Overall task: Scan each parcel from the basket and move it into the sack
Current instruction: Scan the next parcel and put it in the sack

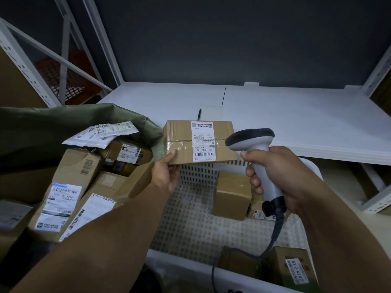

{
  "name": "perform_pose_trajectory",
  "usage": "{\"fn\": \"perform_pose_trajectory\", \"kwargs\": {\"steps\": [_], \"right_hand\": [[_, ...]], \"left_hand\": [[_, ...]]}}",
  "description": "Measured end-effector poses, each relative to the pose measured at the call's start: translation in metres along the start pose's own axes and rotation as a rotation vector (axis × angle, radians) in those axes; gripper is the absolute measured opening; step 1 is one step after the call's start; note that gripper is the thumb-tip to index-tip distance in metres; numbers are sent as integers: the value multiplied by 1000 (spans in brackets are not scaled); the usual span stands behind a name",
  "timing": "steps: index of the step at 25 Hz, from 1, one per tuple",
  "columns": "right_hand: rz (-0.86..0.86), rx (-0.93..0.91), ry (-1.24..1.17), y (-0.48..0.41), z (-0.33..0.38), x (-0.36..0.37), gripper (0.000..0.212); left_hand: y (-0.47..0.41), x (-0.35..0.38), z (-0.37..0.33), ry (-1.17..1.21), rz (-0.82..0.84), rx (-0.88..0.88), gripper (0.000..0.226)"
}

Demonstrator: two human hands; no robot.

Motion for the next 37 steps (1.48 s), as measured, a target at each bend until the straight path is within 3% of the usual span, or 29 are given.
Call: {"fn": "perform_pose_trajectory", "kwargs": {"steps": [10, 15, 17, 23, 27, 31, 37], "right_hand": [[1, -39, 3, -3, 6, 16, 12], [-22, -65, -4, -8, 9, 31, 9], [-10, -59, 9, -9, 9, 39, 9], [60, -46, 44, -7, 10, 73, 10], [76, -58, 59, -9, 11, 91, 11], [86, -64, 54, -11, 13, 102, 11], [102, -65, 54, -9, 12, 111, 14]], "left_hand": [[20, 5, -6, 12, -1, -5, 37], [38, 12, -22, 151, 22, 41, 35], [48, 13, -35, 216, -30, 97, 24], [67, -14, -77, 306, -175, 266, 22], [83, -34, -94, 277, -263, 337, 36], [103, -47, -103, 274, -376, 342, 32], [104, -78, -119, 380, -558, 341, 78]]}}
Point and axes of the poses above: each hand's wrist, its own y-axis away from the middle knuckle, its own x-axis out of the palm, z = x × y, the point moved 2 cm from there along -y, towards the middle knuckle, and after that the axes turned 3 degrees about -x, right-handed, at the moved point
